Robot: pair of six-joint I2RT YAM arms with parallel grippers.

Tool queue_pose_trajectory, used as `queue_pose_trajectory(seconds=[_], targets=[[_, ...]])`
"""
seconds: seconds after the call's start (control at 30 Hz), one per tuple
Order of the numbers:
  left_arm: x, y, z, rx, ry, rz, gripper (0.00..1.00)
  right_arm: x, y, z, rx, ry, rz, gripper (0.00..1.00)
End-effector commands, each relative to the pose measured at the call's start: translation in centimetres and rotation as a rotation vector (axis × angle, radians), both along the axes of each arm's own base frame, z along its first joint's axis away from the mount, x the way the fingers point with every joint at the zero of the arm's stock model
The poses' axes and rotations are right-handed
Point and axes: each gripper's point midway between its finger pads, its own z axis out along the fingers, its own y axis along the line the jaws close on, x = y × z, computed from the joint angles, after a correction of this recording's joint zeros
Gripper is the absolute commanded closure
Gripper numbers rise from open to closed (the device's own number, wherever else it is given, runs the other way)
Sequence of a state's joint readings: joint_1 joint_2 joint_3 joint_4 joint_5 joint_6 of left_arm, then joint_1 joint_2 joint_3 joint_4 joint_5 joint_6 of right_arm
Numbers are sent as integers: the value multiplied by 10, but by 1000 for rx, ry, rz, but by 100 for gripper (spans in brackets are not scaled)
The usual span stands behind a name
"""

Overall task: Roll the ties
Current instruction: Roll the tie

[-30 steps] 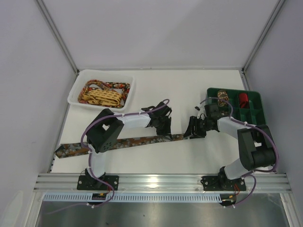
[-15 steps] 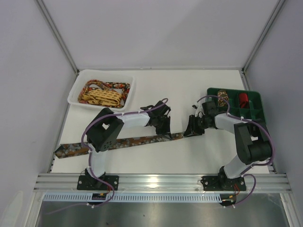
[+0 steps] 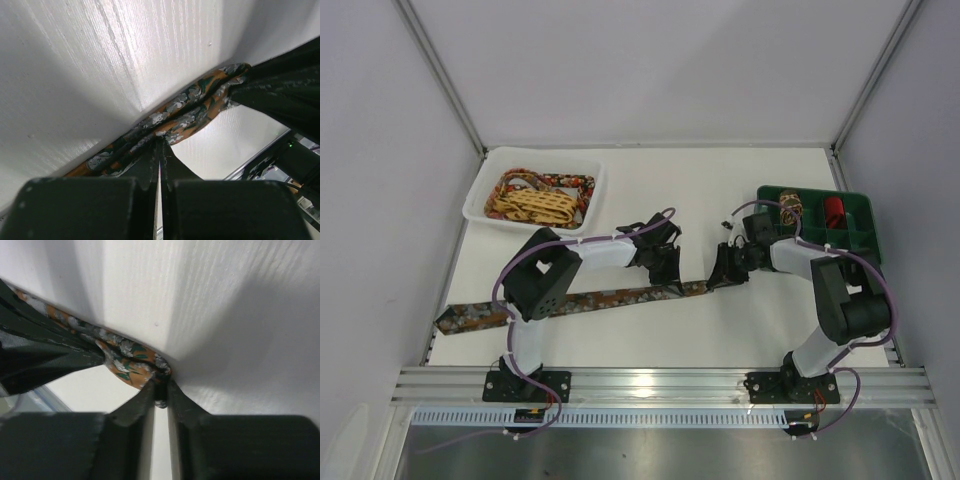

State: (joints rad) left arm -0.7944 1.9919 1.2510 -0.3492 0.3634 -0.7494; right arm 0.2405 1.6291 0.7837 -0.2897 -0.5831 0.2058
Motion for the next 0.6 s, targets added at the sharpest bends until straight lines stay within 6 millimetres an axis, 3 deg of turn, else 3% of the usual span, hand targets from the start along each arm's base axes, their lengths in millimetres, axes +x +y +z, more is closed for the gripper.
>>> queue_pose_trajectory(seconds=[0.0, 0.07, 0.13, 0.37, 0.57], targets=[[0, 9, -14, 51, -9, -19, 100, 4, 10, 5, 8, -41, 28, 85], [1, 10, -15, 60, -7, -14, 100, 3, 13, 12, -1, -56, 34, 96], [2, 10, -15, 64, -8, -12, 100, 1, 12, 23, -28, -65, 19, 100], [0, 10, -12, 66, -5, -12, 100, -21, -7, 40, -128, 7, -61, 100], [-6, 3, -11, 43, 8, -33, 100, -36, -7, 55, -125, 38, -68, 100]])
